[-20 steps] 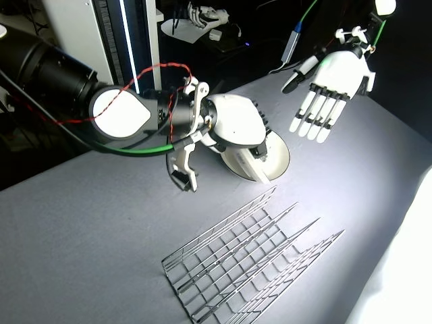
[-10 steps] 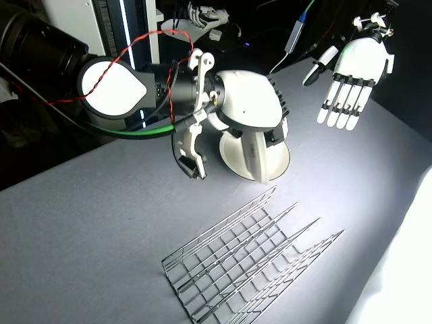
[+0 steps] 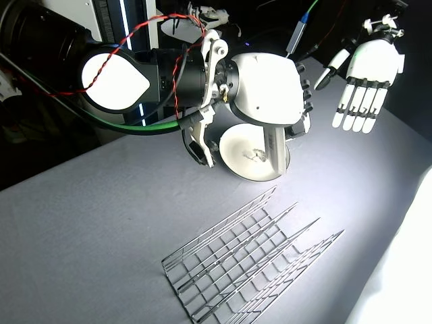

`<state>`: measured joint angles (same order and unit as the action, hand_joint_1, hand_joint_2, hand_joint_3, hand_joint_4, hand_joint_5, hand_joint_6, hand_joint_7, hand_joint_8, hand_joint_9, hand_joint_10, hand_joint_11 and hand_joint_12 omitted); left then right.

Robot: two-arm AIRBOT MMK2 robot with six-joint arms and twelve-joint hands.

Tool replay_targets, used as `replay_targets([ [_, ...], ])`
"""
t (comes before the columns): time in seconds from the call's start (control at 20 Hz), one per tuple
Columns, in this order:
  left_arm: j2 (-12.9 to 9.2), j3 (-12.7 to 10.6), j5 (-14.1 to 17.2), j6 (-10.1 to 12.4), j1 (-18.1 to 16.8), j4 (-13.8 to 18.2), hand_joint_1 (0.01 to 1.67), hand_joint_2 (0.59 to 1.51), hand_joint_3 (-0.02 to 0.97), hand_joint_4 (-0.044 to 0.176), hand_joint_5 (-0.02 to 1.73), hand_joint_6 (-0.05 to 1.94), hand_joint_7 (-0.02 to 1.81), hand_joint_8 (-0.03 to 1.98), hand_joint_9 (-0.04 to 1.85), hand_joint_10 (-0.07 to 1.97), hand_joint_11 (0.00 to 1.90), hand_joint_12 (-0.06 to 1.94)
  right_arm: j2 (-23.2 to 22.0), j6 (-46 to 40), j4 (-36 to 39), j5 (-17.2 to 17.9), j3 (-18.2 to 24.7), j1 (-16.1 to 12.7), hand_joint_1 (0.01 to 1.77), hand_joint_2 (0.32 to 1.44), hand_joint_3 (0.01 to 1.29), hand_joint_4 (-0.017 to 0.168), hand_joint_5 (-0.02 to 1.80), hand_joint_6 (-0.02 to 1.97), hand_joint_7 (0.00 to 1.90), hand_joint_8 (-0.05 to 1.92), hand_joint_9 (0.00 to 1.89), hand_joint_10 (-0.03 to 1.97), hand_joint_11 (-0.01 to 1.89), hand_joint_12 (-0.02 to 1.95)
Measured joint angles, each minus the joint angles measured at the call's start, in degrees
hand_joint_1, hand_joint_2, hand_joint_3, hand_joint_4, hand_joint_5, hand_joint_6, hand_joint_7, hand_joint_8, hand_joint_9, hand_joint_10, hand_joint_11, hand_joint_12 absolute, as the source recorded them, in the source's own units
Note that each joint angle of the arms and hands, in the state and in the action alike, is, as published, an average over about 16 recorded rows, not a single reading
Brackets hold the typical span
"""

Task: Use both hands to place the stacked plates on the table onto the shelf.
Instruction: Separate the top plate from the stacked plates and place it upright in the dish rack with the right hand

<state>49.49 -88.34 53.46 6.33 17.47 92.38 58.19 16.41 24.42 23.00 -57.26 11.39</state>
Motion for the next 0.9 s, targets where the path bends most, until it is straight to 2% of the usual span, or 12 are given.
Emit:
replay_targets([
  [0.4, 0.40, 0.28, -0.03, 0.03, -0.54, 1.12, 0.01, 1.186, 0.003, 0.004, 0.21, 0.01, 0.20, 0.00, 0.19, 0.01, 0.16, 0.13, 1.52, 0.05, -14.78, -2.47, -2.01, -2.57, 1.37, 1.00, 0.01, -0.001, 0.90, 1.02, 1.02, 0.93, 0.94, 1.15, 0.81, 1.41],
  [0.9, 0.40, 1.10, -0.07, -0.01, -0.54, 1.47, 0.02, 1.186, 0.002, 0.004, 0.21, 0.01, 0.19, 0.00, 0.18, 0.01, 0.16, 0.12, 1.90, 0.13, -29.03, -2.70, -5.48, -4.69, 1.38, 1.00, 0.01, -0.002, 0.88, 1.03, 1.01, 0.94, 0.95, 1.18, 0.82, 1.41],
])
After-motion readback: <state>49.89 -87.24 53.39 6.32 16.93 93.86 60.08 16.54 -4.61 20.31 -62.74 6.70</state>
